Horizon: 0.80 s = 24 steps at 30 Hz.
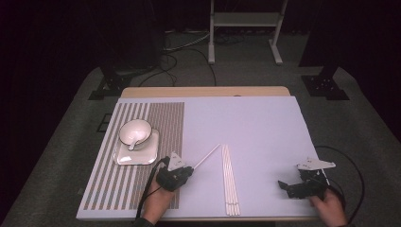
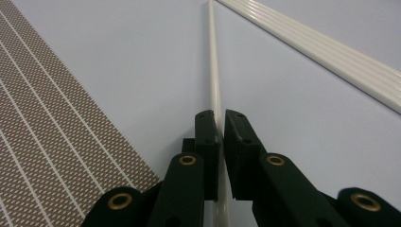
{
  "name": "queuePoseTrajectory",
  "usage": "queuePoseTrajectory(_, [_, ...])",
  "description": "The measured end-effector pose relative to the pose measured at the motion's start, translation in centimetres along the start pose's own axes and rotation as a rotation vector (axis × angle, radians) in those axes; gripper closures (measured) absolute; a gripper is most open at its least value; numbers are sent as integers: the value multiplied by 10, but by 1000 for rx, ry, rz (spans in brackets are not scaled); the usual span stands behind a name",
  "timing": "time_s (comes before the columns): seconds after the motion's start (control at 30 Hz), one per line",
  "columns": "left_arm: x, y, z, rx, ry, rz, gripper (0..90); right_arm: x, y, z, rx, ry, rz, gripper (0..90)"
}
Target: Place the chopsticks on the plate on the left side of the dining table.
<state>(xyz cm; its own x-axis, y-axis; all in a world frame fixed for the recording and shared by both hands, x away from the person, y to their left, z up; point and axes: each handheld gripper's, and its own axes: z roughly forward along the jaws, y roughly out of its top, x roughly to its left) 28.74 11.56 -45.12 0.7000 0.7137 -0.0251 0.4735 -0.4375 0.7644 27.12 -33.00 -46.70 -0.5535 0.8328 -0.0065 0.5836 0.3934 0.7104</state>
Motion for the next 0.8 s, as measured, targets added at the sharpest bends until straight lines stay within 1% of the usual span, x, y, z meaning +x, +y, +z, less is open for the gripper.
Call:
queuePoseTrajectory(0.37, [4, 2, -8, 0, -22, -6, 840, 0, 0, 0, 0, 0, 0, 0])
queuePoseTrajectory(0.63, [12, 3, -17, -4, -18, -15, 840, 0, 0, 0, -1, 1, 0, 0])
queuePoseTrajectory(0.8, [15, 3, -22, -2, -14, -9, 840, 0, 0, 0, -1, 1, 0, 0])
